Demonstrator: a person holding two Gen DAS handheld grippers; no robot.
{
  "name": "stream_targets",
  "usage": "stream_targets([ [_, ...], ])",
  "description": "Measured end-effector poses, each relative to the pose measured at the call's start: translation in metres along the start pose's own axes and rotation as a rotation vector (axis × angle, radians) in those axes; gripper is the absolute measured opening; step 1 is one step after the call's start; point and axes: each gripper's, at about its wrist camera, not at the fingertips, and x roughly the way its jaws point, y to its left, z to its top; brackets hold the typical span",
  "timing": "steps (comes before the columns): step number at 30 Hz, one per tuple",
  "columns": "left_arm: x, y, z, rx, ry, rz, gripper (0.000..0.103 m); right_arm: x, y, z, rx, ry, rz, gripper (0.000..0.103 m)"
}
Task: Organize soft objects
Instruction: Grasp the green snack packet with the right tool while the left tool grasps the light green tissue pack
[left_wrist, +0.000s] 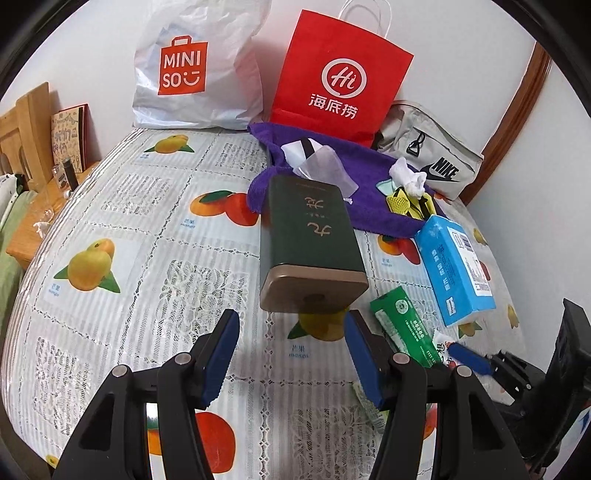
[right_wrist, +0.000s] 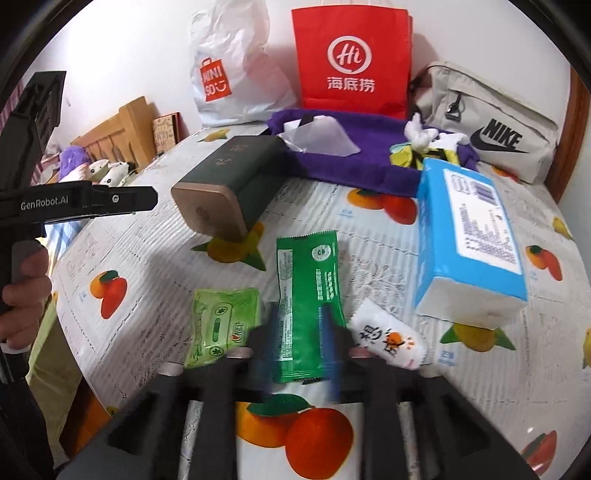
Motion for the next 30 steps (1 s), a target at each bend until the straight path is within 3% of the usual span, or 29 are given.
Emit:
stream_targets([
  [2, 0.001, 0.001, 0.000, 0.001, 0.003, 0.004, 0.057, 0.001, 0.001, -0.001, -0.005, -0.019, -0.002, 0.056],
  [5, 0.003, 0.004, 0.000, -0.004, 0.006, 0.010, 0.057, 0.008, -0.001, 0.003, -0.001, -0.022, 0.001, 0.058],
  [19, 0.017, 0.012, -0.002, -0.020, 0.039, 0.022, 0.057, 0.053, -0.011, 0.017, -0.014, 0.085, 0.073, 0.057],
  [20, 0.017, 0.011, -0.003, -0.017, 0.041, 0.022, 0.057, 0.054, -0.014, 0.018, -0.003, 0.090, 0.087, 0.049],
  [21, 0.017, 0.010, -0.003, -0.013, 0.042, 0.021, 0.057, 0.056, -0.016, 0.018, 0.002, 0.095, 0.077, 0.035],
  [24, 0.017, 0.008, -0.004, -0.006, 0.043, 0.022, 0.057, 0.055, -0.018, 0.018, -0.005, 0.096, 0.078, 0.029],
  [30, 0.010, 0.002, -0.008, 0.016, 0.039, 0.032, 0.057, 0.036, -0.019, 0.018, 0.027, 0.040, 0.077, 0.028],
])
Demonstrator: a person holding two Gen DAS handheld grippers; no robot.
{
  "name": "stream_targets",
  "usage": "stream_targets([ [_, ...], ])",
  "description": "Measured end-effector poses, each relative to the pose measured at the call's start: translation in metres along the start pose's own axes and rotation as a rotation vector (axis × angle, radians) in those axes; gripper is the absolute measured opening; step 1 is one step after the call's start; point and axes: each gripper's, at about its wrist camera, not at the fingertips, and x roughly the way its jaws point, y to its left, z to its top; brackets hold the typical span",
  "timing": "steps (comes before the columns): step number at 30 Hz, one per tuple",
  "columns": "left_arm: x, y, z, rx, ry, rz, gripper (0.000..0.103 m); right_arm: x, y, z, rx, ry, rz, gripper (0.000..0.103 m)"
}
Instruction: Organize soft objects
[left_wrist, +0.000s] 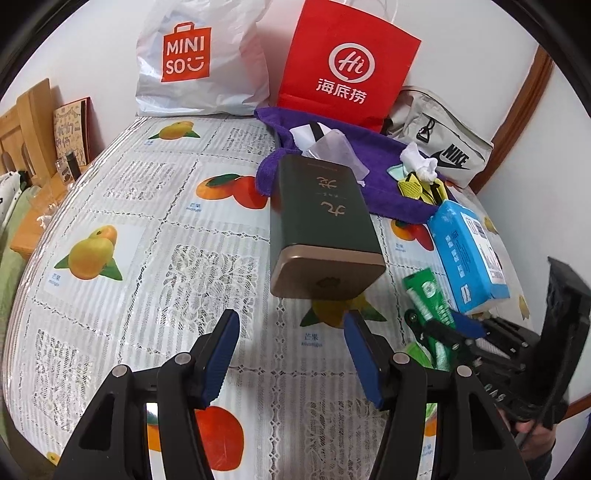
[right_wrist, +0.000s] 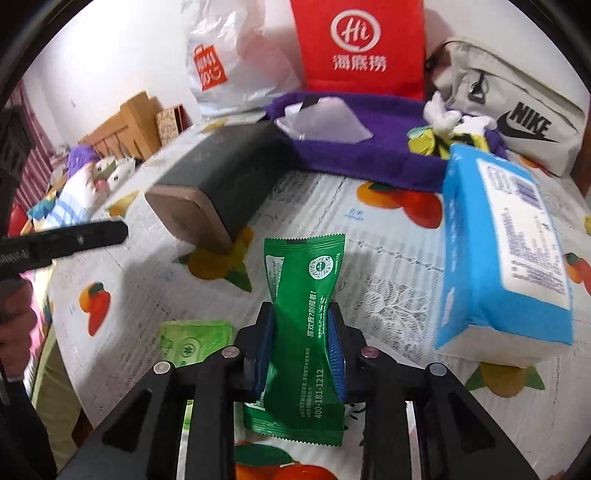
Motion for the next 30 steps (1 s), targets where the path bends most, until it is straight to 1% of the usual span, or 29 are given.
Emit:
stream_targets([
  [7, -0.001, -0.018, -0.011, 0.032, 0.013, -0.026, 0.057, -0.042, -0.007, -0.003, 0.045, -0.098, 0.005, 0.028],
  [10, 0.003, -0.027, -0.018, 0.042, 0.034, -0.054, 0.057, -0.057, -0.010, -0.008, 0.058, -0.124, -0.003, 0.028],
  [12, 0.009, -0.034, -0.023, 0.047, 0.062, -0.069, 0.057, -0.070, -0.013, -0.016, 0.066, -0.140, -0.008, 0.028],
  [15, 0.016, -0.046, -0.031, 0.069, 0.090, -0.098, 0.057, -0.083, -0.021, -0.030, 0.071, -0.148, -0.030, 0.028],
  [16, 0.018, -0.051, -0.033, 0.076, 0.100, -0.111, 0.059, -0.085, -0.024, -0.034, 0.076, -0.144, -0.036, 0.028],
  [19, 0.024, -0.065, -0.037, 0.093, 0.121, -0.138, 0.070, -0.086, -0.035, -0.052, 0.091, -0.121, -0.072, 0.028],
  [22, 0.031, -0.077, -0.039, 0.111, 0.142, -0.156, 0.071, -0.087, -0.050, -0.070, 0.128, -0.101, -0.111, 0.028],
  [24, 0.037, -0.084, -0.041, 0.123, 0.160, -0.151, 0.072, -0.088, -0.060, -0.078, 0.155, -0.092, -0.117, 0.028],
  [26, 0.045, -0.093, -0.045, 0.142, 0.181, -0.124, 0.073, -0.087, -0.069, -0.086, 0.183, -0.088, -0.131, 0.028],
  [28, 0.051, -0.100, -0.048, 0.167, 0.193, -0.087, 0.077, -0.085, -0.077, -0.090, 0.203, -0.083, -0.143, 0.028],
  [30, 0.053, -0.108, -0.049, 0.201, 0.178, -0.055, 0.079, -0.082, -0.082, -0.093, 0.215, -0.076, -0.149, 0.028],
])
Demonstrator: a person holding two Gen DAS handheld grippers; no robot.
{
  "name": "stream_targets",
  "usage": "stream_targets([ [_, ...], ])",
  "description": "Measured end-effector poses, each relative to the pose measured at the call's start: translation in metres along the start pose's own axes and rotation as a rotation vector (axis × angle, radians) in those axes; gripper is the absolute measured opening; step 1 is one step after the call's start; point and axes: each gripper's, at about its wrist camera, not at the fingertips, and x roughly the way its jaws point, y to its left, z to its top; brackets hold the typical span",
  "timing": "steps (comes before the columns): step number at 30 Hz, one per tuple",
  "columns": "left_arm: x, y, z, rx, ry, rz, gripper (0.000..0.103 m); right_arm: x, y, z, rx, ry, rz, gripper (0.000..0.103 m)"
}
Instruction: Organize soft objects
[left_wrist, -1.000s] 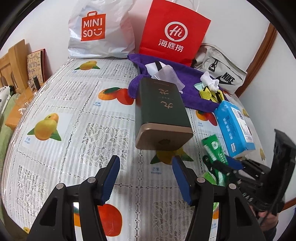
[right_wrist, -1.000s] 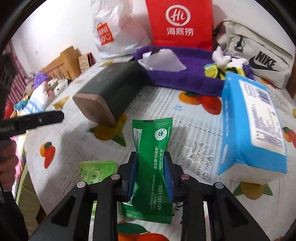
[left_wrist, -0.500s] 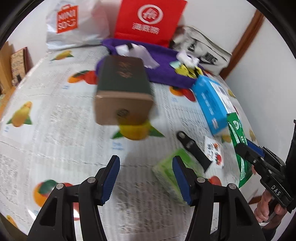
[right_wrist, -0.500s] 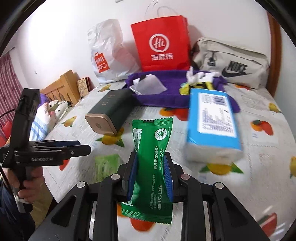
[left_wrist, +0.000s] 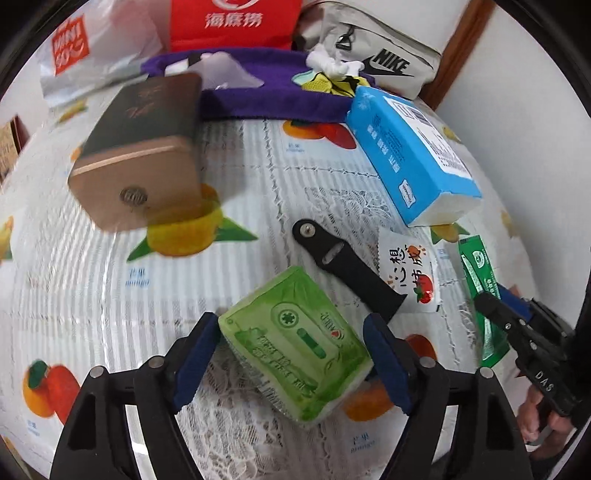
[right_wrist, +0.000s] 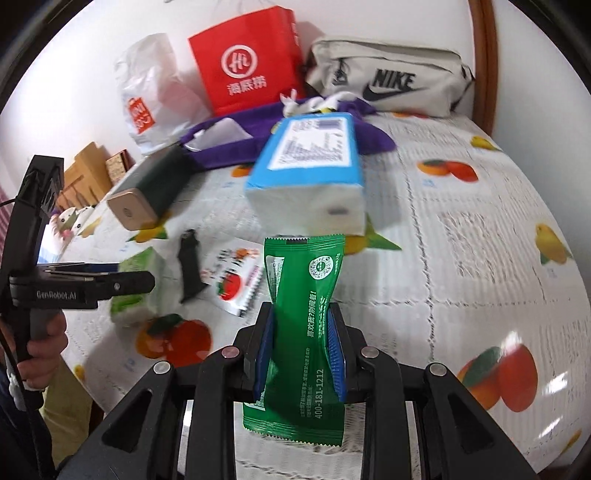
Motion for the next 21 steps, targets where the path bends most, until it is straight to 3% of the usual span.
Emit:
stream_targets([
  [6, 0.006, -0.010, 0.000, 0.060, -0.016, 0.099, 0.078, 0.013, -0.003, -0.004, 0.006, 0.014, 0.004, 0.028],
  [8, 0.005, -0.010, 0.000, 0.069, -0.022, 0.119, 0.072, 0.016, -0.001, -0.005, 0.000, 0.017, 0.005, 0.030],
  [16, -0.005, 0.012, -0.003, 0.021, -0.036, 0.125, 0.066, 0.018, 0.010, -0.009, -0.034, 0.008, -0.017, 0.044],
  [21, -0.014, 0.026, -0.005, -0.012, -0.051, 0.130, 0.065, 0.021, 0.027, -0.013, -0.137, -0.001, -0.097, 0.044],
])
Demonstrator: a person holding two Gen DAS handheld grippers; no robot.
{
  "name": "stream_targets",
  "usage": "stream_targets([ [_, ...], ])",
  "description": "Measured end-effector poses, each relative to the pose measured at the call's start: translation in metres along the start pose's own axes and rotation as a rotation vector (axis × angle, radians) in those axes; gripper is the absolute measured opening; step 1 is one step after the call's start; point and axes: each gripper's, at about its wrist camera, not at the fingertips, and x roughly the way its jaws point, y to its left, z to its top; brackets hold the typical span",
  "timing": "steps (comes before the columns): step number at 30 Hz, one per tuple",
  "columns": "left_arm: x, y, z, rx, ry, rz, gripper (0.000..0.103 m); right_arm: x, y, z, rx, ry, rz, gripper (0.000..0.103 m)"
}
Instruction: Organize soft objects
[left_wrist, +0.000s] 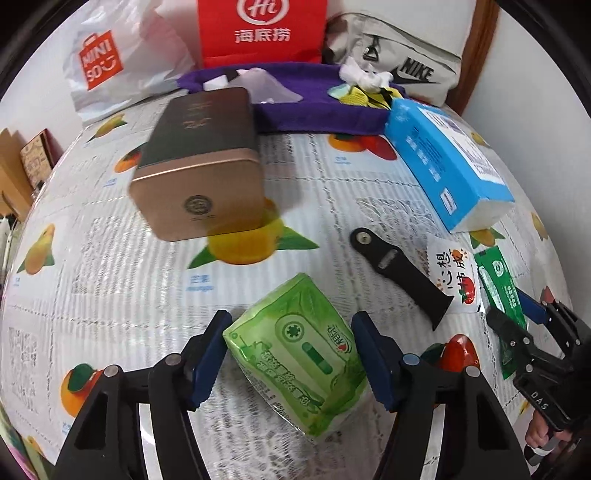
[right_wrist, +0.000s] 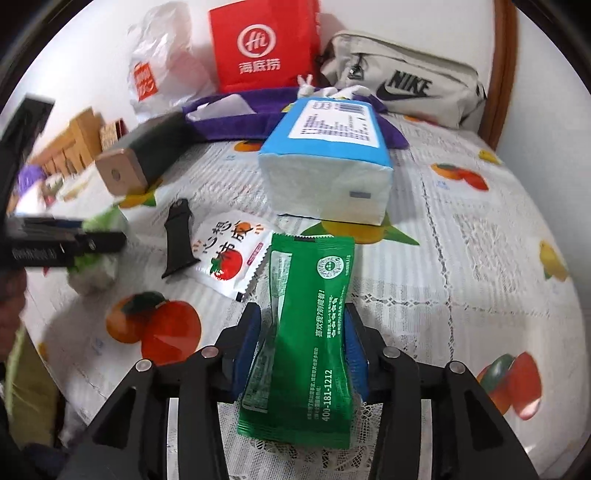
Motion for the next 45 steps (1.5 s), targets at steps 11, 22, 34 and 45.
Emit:
stream_targets([
  [11, -0.030, 0.017, 0.010, -0.053, -0.055, -0.028, 0.065, -0.017, -0.015, 0.013, 0.075, -0.001, 0.045, 0.030],
  [22, -0.061, 0.029, 0.035, -0.079, -0.138, -0.054, 0.065, -0.056, -0.016, 0.052, 0.061, -0.089, 0.126, 0.030],
  [34, -0.079, 0.040, 0.073, -0.095, -0.202, -0.049, 0.065, -0.065, -0.016, 0.112, 0.052, -0.167, 0.156, 0.030],
  [45, -0.065, 0.045, 0.113, -0.112, -0.210, -0.037, 0.065, -0.044, -0.030, 0.170, 0.084, -0.189, 0.160, 0.030],
])
